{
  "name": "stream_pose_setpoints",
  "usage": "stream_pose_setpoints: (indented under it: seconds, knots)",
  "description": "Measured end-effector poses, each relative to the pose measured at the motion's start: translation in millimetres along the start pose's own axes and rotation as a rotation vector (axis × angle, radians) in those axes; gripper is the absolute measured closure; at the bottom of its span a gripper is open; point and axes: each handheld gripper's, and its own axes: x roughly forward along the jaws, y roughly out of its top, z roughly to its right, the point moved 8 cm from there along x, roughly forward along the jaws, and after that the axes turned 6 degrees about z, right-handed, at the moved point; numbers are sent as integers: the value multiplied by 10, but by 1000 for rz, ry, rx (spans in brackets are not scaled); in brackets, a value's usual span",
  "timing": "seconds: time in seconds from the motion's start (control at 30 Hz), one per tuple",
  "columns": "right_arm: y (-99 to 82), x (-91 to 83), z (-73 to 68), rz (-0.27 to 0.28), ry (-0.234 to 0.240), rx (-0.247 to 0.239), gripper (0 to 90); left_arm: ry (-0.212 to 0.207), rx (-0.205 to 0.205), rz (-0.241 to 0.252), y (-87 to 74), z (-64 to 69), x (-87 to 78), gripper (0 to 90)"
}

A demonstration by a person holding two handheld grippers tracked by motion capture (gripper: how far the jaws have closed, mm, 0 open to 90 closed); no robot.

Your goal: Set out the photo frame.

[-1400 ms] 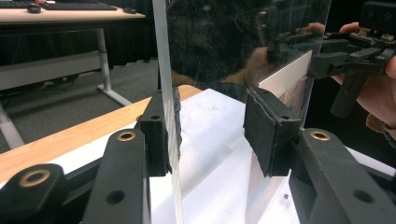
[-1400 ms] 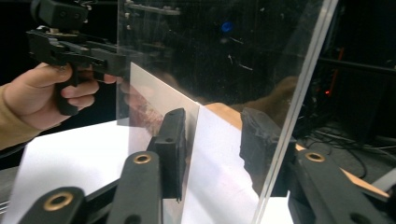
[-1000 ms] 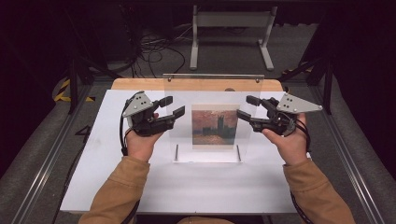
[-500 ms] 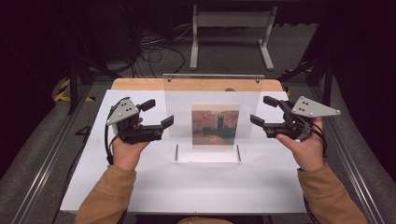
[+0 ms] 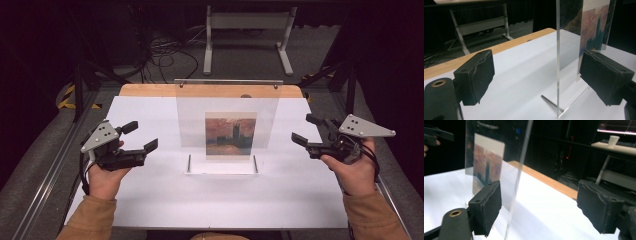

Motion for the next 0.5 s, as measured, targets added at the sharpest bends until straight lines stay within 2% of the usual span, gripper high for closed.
stream_pose_setpoints:
  seconds: [0.2, 0.27, 0.3, 0.33, 0.4, 0.5]
  knots:
    - [-164, -103, 46, -32, -7, 22, 206, 2, 23, -15, -133, -54, -156, 123]
    - [-288, -148, 59, -47, -5, 37, 203, 7, 14, -14, -199, -74, -193, 118]
    - [-327, -153, 62, -49, -4, 47, 201, -1, -7, -21, -287, -88, -205, 114]
    - [-327, -153, 62, -49, -4, 47, 201, -1, -7, -21, -287, -88, -205, 112]
    - [-425, -160, 76, -66, -10, 58, 193, 3, -10, -51, -416, -103, -196, 109]
    - [-576, -155, 89, -89, -14, 76, 181, 5, -20, -62, -539, -118, -173, 102]
